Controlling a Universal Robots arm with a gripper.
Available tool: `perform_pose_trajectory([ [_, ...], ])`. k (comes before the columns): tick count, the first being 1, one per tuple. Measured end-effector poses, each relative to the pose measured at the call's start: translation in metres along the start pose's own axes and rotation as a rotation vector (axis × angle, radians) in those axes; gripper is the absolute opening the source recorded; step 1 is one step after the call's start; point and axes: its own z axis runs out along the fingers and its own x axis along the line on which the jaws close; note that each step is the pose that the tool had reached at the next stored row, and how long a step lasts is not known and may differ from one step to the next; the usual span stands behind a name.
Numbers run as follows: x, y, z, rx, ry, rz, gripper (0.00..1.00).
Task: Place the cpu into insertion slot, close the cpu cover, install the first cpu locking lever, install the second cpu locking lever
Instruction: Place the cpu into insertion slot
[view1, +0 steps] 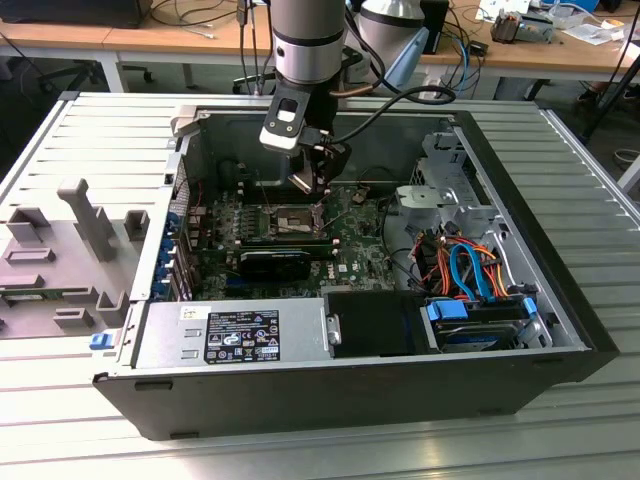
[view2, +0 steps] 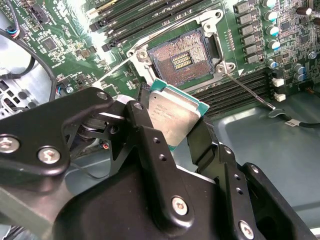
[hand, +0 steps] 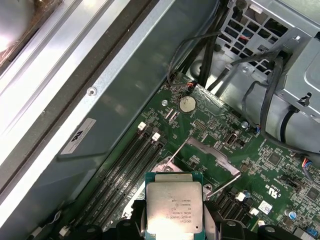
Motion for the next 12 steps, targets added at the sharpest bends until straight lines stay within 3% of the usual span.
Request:
perform_pose_trajectory([
  [12, 0.0, 0.0, 0.0003, -0.0003, -0.0014, 0.019, 0.54],
])
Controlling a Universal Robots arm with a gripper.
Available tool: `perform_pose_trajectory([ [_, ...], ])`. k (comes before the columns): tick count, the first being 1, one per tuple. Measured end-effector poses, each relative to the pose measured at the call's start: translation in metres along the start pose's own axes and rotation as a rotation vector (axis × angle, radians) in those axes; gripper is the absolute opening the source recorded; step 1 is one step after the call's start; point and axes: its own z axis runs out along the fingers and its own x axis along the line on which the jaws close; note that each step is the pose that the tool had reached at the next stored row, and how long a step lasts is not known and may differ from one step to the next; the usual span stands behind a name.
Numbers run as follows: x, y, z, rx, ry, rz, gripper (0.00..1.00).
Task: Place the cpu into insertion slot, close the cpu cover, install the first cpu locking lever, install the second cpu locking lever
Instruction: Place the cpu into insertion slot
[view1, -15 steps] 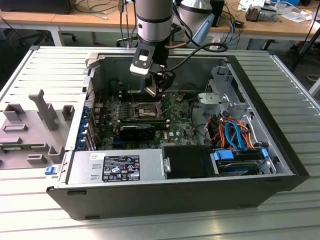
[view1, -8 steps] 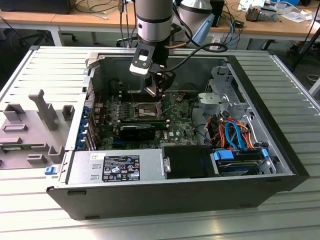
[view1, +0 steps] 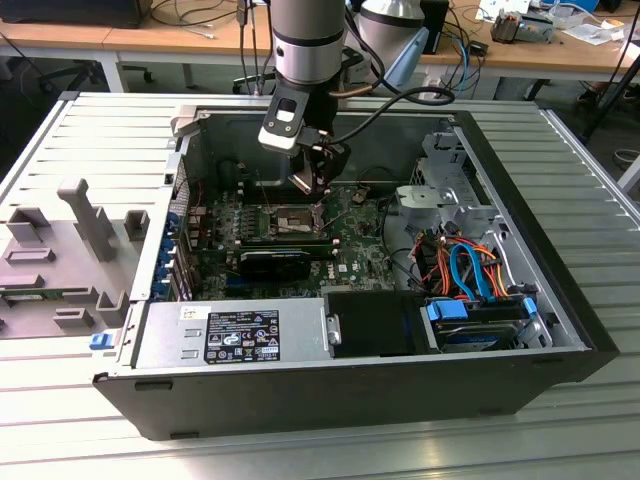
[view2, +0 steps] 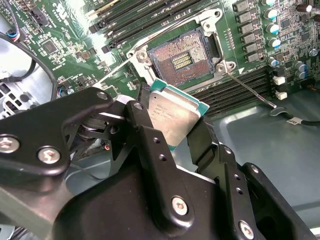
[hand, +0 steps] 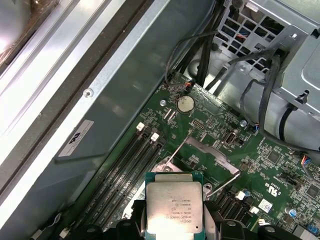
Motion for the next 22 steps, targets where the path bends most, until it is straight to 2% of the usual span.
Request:
perform_pose_trajectory([
  [22, 0.0, -0.0001, 0.0004, -0.0004, -0.0026, 0.034, 0.54],
])
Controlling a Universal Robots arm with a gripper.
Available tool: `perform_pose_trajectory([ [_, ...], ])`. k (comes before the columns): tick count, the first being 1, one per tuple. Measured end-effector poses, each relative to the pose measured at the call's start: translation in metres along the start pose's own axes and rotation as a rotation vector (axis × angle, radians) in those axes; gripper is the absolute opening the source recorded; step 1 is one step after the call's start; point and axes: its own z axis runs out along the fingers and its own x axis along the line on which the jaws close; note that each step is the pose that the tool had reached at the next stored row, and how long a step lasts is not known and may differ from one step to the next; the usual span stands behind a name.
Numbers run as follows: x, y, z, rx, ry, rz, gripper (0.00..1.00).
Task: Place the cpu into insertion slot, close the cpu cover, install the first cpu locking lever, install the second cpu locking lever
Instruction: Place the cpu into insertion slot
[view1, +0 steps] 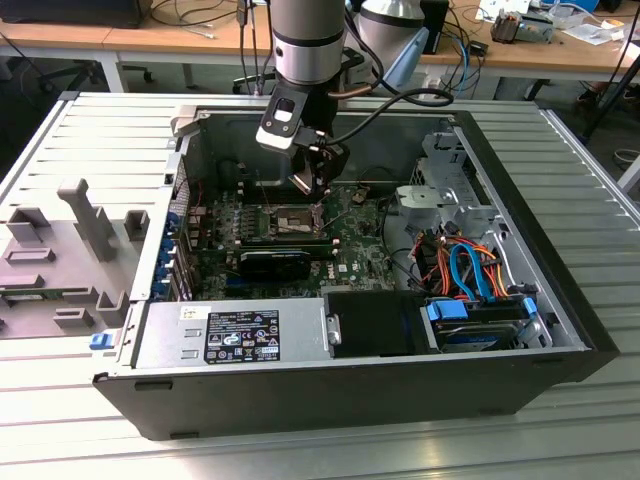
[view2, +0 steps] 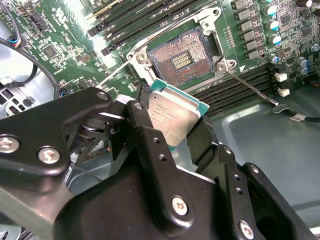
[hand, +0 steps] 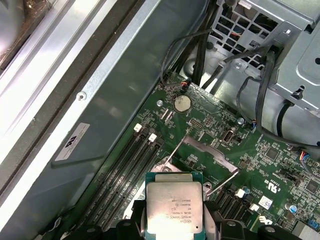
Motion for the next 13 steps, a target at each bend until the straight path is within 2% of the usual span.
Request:
perform_pose_trajectory([
  [13, 0.0, 0.0, 0.0002, -0.0003, -0.0012, 0.016, 0.54],
])
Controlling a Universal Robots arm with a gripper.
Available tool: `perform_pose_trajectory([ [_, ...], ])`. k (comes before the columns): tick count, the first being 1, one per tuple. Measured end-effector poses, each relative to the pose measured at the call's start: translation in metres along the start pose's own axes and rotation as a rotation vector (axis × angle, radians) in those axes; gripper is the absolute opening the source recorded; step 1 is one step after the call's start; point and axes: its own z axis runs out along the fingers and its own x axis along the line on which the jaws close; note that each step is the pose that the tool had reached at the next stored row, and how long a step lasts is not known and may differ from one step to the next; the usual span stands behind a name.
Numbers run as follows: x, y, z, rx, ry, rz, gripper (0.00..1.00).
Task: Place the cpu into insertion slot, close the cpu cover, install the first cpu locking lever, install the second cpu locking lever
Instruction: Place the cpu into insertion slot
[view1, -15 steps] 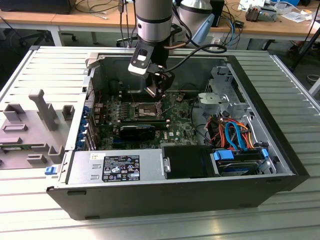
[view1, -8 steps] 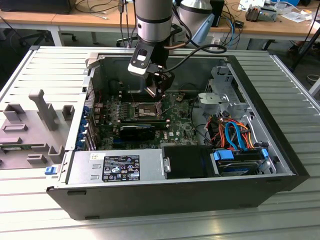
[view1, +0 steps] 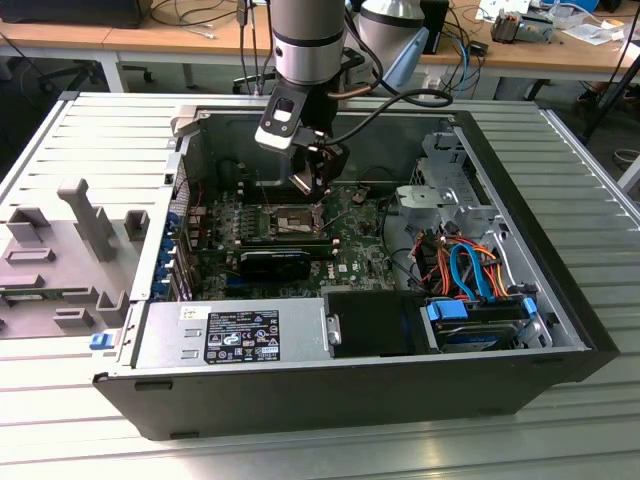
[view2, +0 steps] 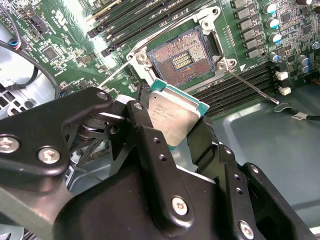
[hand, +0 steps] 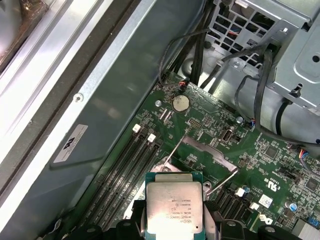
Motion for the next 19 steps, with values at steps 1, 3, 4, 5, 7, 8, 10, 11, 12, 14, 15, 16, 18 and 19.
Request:
perform_pose_trajectory([
  [1, 0.0, 0.0, 0.0, 0.0, -0.0001, 0.001, 0.54],
  [3, 0.0, 0.0, 0.0, 0.0, -0.0003, 0.003, 0.54],
  [4, 0.0, 0.0, 0.0, 0.0, -0.0004, 0.005, 0.54],
  [5, 0.0, 0.0, 0.0001, -0.0001, -0.0005, 0.006, 0.54],
  [7, 0.0, 0.0, 0.0001, -0.0001, -0.0008, 0.01, 0.54],
  [8, 0.0, 0.0, 0.0001, -0.0001, -0.0009, 0.011, 0.54],
  [10, 0.0, 0.0, 0.0001, -0.0001, -0.0012, 0.013, 0.54],
  [11, 0.0, 0.0, 0.0001, -0.0001, -0.0013, 0.014, 0.54],
  [12, 0.0, 0.0, 0.0001, -0.0001, -0.0014, 0.016, 0.54],
  [14, 0.0, 0.0, 0.0001, -0.0001, -0.0016, 0.018, 0.54],
  [15, 0.0, 0.0, 0.0001, -0.0001, -0.0017, 0.019, 0.54],
  [16, 0.0, 0.0, 0.0001, -0.0001, -0.0018, 0.02, 0.54],
  [18, 0.0, 0.0, 0.0001, -0.0001, -0.002, 0.022, 0.54],
  [19, 0.0, 0.0, 0.0002, -0.0001, -0.0021, 0.023, 0.54],
])
